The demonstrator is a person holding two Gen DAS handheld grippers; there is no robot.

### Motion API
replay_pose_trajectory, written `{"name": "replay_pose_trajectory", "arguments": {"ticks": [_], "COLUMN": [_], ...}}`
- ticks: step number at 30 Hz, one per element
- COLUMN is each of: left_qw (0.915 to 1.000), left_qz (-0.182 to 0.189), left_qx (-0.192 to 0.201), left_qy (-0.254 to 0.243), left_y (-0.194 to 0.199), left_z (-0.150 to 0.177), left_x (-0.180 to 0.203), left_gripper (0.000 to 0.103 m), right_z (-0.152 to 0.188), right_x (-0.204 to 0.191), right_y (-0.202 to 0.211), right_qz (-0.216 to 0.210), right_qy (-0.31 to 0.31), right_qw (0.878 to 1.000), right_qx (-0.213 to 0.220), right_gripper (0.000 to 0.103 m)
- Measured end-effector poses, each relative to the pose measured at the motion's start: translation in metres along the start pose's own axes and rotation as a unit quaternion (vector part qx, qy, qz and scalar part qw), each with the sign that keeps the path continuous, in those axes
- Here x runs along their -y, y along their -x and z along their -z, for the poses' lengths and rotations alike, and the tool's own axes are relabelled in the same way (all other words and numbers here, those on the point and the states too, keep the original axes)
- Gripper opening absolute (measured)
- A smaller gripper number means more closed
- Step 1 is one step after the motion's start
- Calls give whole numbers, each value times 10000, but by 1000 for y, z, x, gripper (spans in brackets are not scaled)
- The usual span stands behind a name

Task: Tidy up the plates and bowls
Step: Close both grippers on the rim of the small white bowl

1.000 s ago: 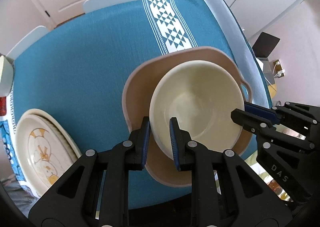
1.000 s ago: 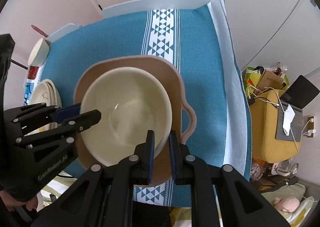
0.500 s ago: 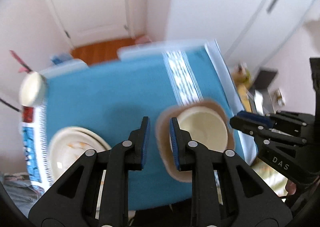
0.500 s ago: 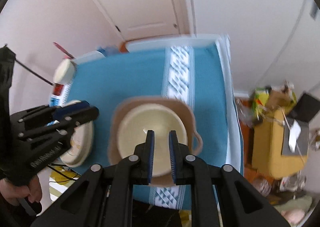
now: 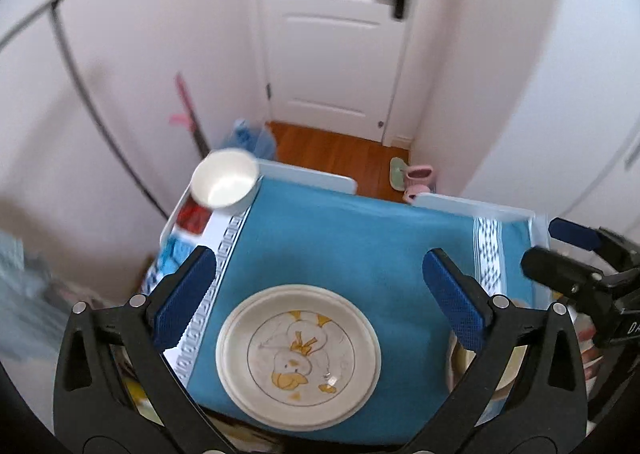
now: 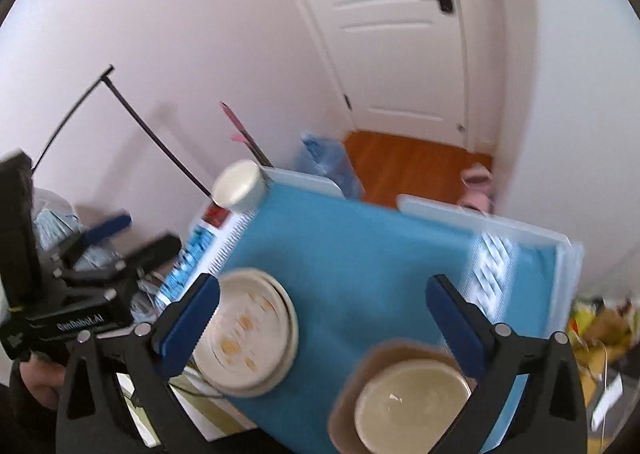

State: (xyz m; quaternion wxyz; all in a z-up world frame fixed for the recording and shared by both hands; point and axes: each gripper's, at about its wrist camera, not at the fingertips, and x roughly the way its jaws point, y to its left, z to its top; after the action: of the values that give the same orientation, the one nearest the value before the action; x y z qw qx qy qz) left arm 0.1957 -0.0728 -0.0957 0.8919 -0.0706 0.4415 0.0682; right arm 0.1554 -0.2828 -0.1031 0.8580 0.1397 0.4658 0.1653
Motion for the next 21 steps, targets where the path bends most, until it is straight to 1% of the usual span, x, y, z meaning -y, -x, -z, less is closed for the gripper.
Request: {"name": "replay_pose_trajectory", "arguments": {"ticks": [2, 4, 6, 7, 9, 13, 14, 17, 20, 21], "left_qw": [9994, 9982, 9963, 9956, 9935, 9888, 9875, 9818, 9753, 9733], "left_qz": [38, -44, -166, -155, -104, -199, -191, -21, 89, 150], "left_qx": [-47, -45, -54, -63, -58, -182, -225, -447, -671, -755], "left_qy": [334, 594, 843, 919, 1132, 1469, 1546, 1844, 2104, 2161], "left_y": [-1, -6, -12, -15, -25, -58, -67, -104, -147, -161], "left_z": [-6, -11, -16, -16, -22, -37, -39, -44, -45, -45], "left_x": [-19, -42, -67, -72, -94, -137, -145, -173, -196, -201], "left_gripper": [103, 103, 103, 103, 103, 103, 103, 102, 101, 98], "right_z": [-17, -37, -55, -67, -84, -117, -122, -140, -144, -143], "right_x": [-14, -30, -44, -53, -64, -84, -86, -95, -99, -99], "right_y": [-5, -14, -24, -33, -47, -84, -93, -145, -196, -214], "right_qz": [-76, -63, -19, 15, 71, 235, 203, 176, 67, 7], "right_qy": [175, 455, 687, 804, 912, 981, 1015, 1067, 1059, 1038], "right_qw": [9998, 9988, 9976, 9967, 9958, 9949, 9946, 9935, 9914, 9902], "right_qx": [99, 177, 106, 52, -18, 20, -34, -348, -766, -930], "right_gripper": [103, 103, 103, 103, 103, 103, 103, 103, 103, 103]}}
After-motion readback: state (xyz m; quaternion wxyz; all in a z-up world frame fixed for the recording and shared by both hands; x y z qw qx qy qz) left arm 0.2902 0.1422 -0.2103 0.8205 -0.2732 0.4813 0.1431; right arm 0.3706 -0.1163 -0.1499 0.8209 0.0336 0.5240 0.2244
